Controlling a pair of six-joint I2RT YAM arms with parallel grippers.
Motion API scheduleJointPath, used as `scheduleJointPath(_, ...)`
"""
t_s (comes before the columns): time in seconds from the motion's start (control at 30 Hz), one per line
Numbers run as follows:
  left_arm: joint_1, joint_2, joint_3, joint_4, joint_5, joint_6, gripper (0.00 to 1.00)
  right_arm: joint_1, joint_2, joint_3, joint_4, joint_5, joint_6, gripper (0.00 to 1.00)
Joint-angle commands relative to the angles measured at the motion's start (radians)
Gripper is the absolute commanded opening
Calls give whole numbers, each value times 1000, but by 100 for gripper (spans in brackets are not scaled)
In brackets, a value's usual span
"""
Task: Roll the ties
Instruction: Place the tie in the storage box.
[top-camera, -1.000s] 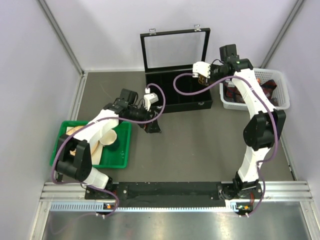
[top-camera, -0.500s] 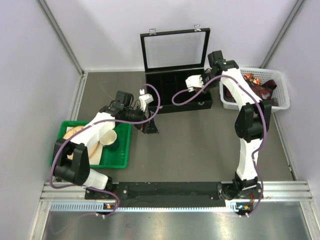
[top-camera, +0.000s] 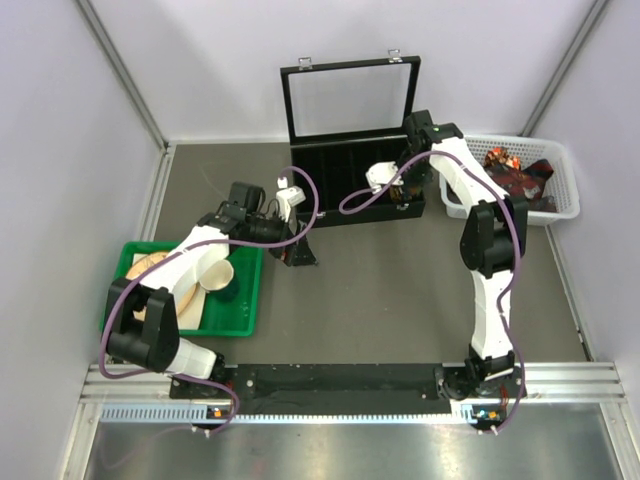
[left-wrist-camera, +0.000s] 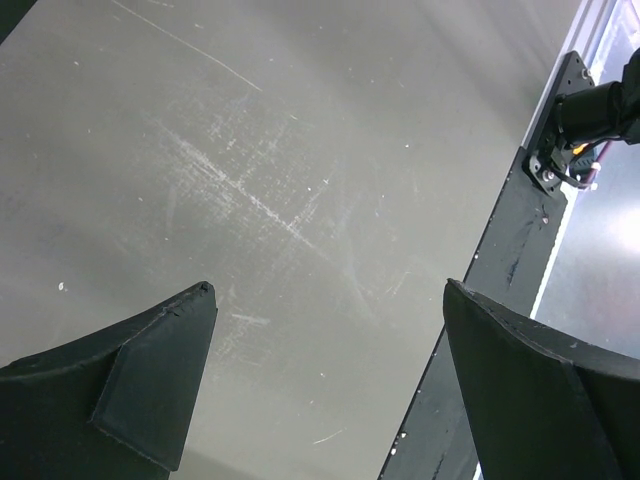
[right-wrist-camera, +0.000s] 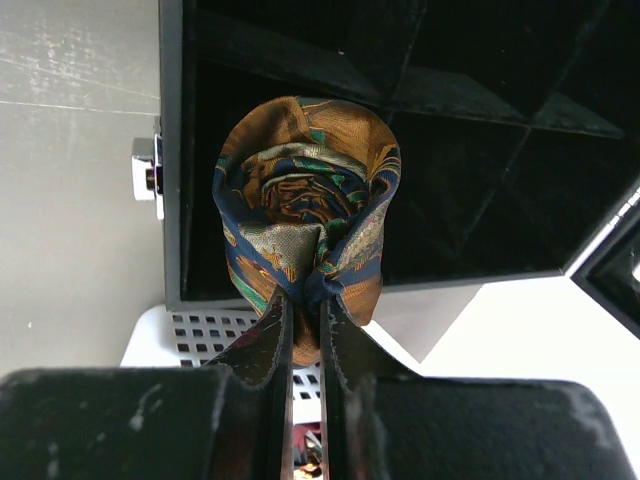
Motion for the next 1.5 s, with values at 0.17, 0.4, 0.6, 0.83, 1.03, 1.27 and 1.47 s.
scheduleJointPath(0.17, 10, -32, -12, 37, 42, -12, 99, 18, 65, 53, 5, 18, -5, 0)
scheduleJointPath(0.4, 16, -27, -14, 43, 48, -21, 99, 21, 108, 47, 27, 50, 8, 0)
scheduleJointPath(0.6, 17, -27, -17, 40, 46, -24, 99, 26, 96, 23, 77, 82, 30, 27)
scheduleJointPath(0.83, 18, -29, -5, 43, 39, -27, 99, 26, 34, 23, 94, 84, 33, 46)
scheduleJointPath(1.03, 18, -18, 20, 49, 36, -16, 99, 24, -39, 26, 93, 65, 48, 54)
scheduleJointPath(1.27, 18, -21, 29, 101, -27, -39, 99, 9, -136, 23, 99, 22, 96, 65)
scheduleJointPath(1.47, 18, -10, 77, 109, -104, -39, 99, -8, -170, 80, 196, -28, 326, 75)
